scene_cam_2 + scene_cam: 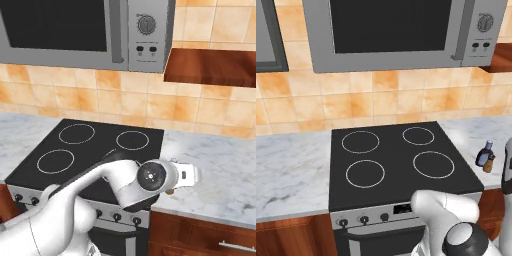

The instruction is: Take 2 condiments from the cabinet and move them on the counter near the stove.Make sure the condiments are lined up with each other, next to each other.

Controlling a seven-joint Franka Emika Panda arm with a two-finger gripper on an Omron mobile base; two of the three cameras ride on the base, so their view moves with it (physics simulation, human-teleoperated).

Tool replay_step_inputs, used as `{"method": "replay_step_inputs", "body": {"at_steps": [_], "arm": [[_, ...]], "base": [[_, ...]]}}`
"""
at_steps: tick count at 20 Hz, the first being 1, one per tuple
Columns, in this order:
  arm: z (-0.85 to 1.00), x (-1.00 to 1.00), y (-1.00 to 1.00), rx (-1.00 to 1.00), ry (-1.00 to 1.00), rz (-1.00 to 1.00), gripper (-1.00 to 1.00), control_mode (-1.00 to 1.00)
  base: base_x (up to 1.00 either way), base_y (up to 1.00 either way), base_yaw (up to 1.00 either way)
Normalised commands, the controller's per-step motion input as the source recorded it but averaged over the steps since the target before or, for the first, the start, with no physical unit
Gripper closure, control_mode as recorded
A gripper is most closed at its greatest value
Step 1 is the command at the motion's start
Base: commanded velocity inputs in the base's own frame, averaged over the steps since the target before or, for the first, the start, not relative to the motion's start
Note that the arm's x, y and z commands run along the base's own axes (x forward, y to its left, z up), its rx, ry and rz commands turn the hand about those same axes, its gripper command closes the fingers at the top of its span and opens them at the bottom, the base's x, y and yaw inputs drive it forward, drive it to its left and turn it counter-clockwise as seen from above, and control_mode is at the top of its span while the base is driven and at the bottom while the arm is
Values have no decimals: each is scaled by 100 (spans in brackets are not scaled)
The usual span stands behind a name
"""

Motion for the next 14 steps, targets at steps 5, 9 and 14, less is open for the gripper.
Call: {"method": "replay_step_inputs", "body": {"at_steps": [5,9,14], "arm": [[7,-3,100,-23,15,2,-100,-100],[18,0,100,-17,2,2,-100,-100],[51,0,100,-11,0,3,-100,-100]], "base": [[0,0,0],[0,0,0],[0,0,0]]}}
